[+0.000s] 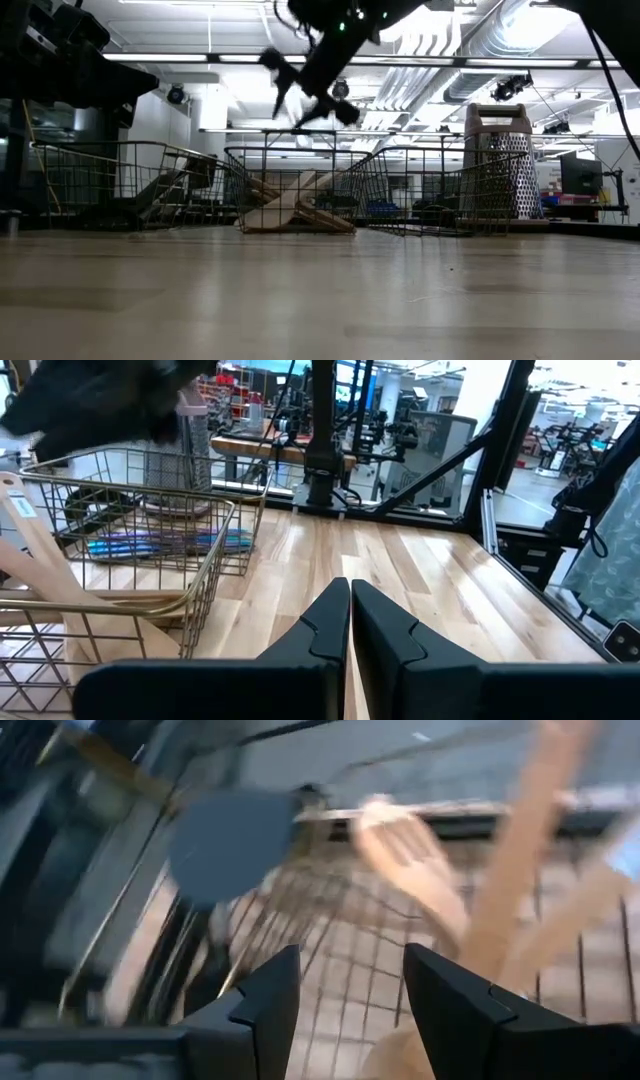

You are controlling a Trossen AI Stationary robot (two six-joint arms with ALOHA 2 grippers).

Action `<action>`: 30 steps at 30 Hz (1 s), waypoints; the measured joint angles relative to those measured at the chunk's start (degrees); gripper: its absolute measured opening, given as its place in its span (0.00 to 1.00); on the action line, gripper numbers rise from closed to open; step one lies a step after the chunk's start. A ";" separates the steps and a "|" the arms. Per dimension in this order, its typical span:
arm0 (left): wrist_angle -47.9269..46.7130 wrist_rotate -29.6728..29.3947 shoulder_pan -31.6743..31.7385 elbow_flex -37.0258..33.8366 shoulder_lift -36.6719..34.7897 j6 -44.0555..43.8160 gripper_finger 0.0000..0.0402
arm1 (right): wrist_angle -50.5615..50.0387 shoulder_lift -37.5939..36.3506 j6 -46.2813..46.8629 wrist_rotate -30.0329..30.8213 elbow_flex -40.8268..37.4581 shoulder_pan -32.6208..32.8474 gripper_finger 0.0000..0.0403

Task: Pick & Place Kitchen Items
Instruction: Return to Home Position

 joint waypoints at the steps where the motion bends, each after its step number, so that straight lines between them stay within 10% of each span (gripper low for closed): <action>1: 0.00 0.00 0.00 0.00 0.01 0.00 0.04 | 0.57 -0.42 -4.42 -0.57 0.00 0.56 0.43; 13: 0.00 0.05 0.00 0.00 0.01 0.02 0.04 | 7.53 -11.16 -52.21 -9.68 -11.34 7.30 0.43; 30: 0.00 0.26 0.00 0.00 0.01 0.00 0.04 | 32.28 -39.45 -56.91 -17.75 -51.00 10.04 0.43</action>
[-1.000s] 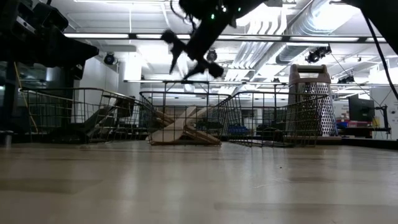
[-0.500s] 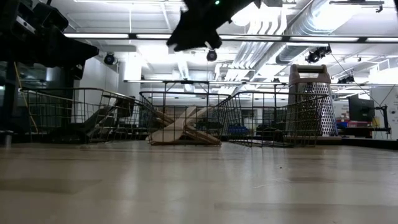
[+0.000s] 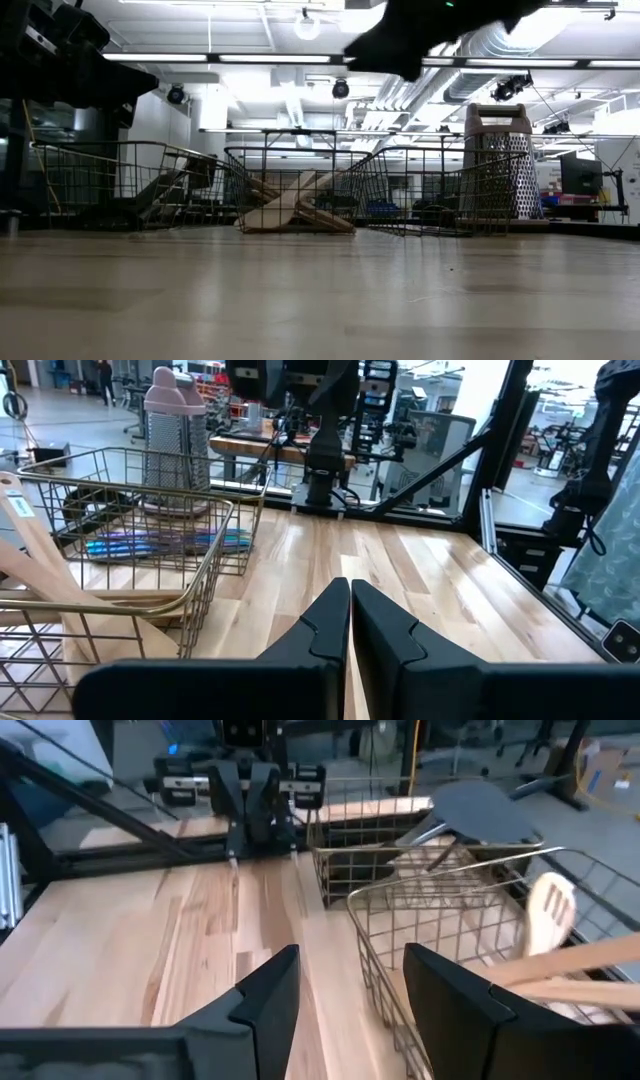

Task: Pick & Place Kitchen Items
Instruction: Return to Home Position

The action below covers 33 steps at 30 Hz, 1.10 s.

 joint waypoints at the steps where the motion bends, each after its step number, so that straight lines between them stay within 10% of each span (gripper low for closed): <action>1: 0.00 -0.05 0.00 0.00 0.00 0.02 0.04 | 1.41 -1.67 0.01 0.04 -2.23 0.11 0.43; 18: 0.00 -0.09 0.00 0.00 0.02 0.01 0.04 | 29.73 -22.38 0.30 0.02 -34.09 2.47 0.43; 33: 0.00 -0.12 0.00 0.00 0.04 0.01 0.04 | 33.39 -37.10 0.07 -1.00 -47.41 2.47 0.43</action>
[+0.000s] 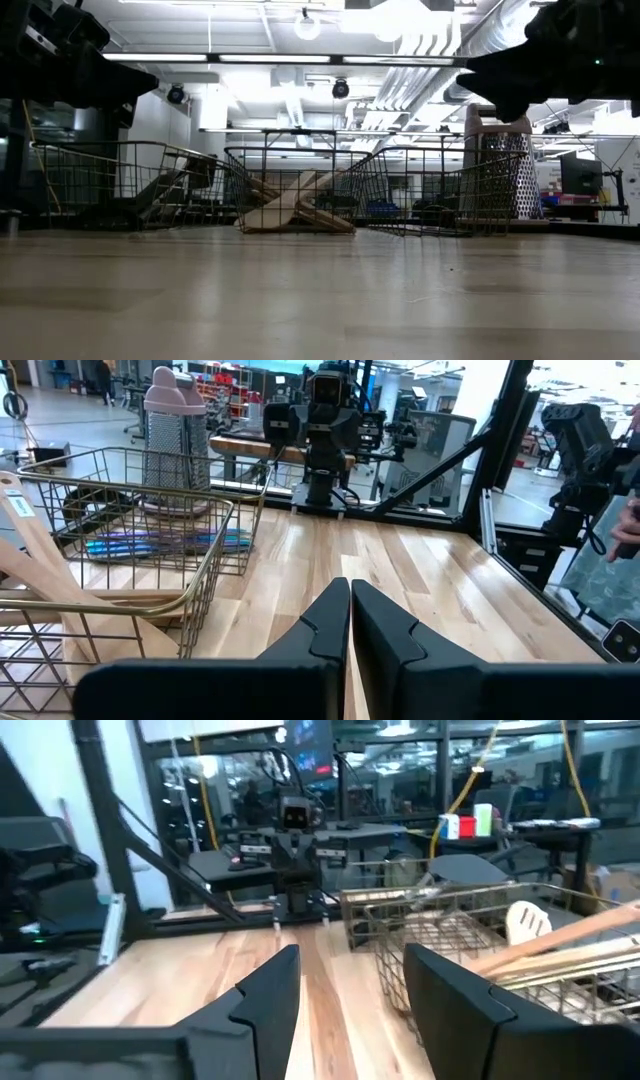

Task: Pick & Place Kitchen Items
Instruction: Return to Home Position

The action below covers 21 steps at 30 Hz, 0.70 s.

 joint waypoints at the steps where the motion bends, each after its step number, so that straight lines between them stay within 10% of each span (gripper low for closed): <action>1: 0.00 0.00 0.02 0.00 0.00 -0.01 0.04 | -0.02 -0.70 0.00 -0.52 -0.35 0.00 0.43; 21: 0.00 -0.15 0.00 0.00 0.00 -0.01 0.04 | -10.77 -11.16 -1.60 -6.27 -2.09 0.00 0.40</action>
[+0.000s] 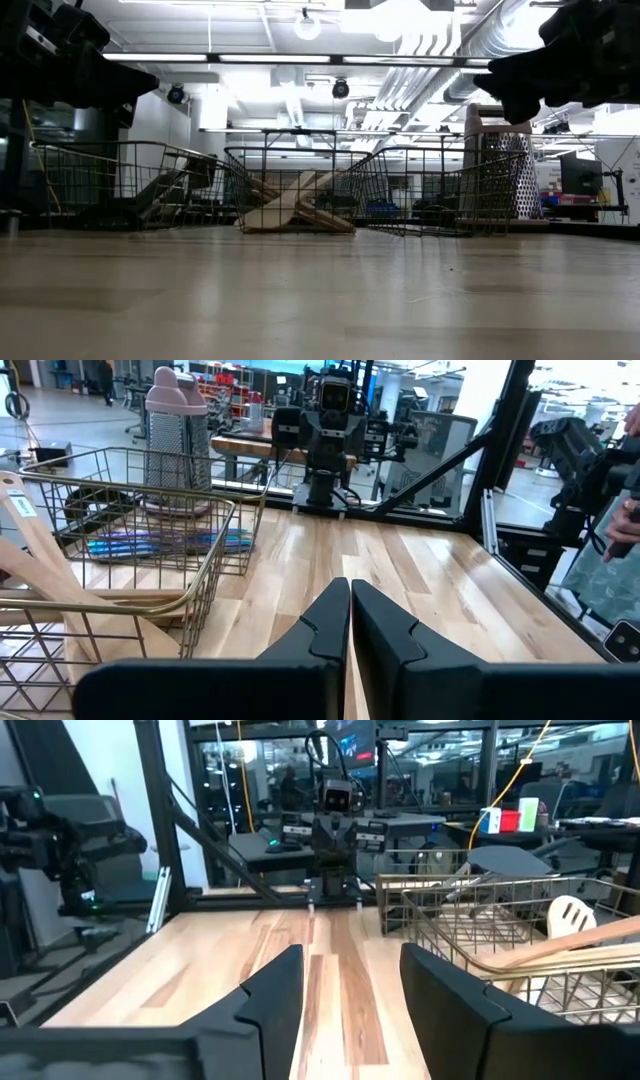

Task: Pick & Place Kitchen Items
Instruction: Return to Home Position

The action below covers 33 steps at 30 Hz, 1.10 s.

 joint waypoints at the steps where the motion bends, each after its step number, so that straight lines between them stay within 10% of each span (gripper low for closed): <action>1: -0.02 0.00 0.02 0.00 0.00 0.02 0.04 | -0.83 -0.98 0.04 -0.01 0.00 0.00 0.40; 33: 0.00 0.24 0.01 0.00 0.00 0.01 0.04 | -31.24 -28.43 -1.36 2.13 -0.11 3.69 0.35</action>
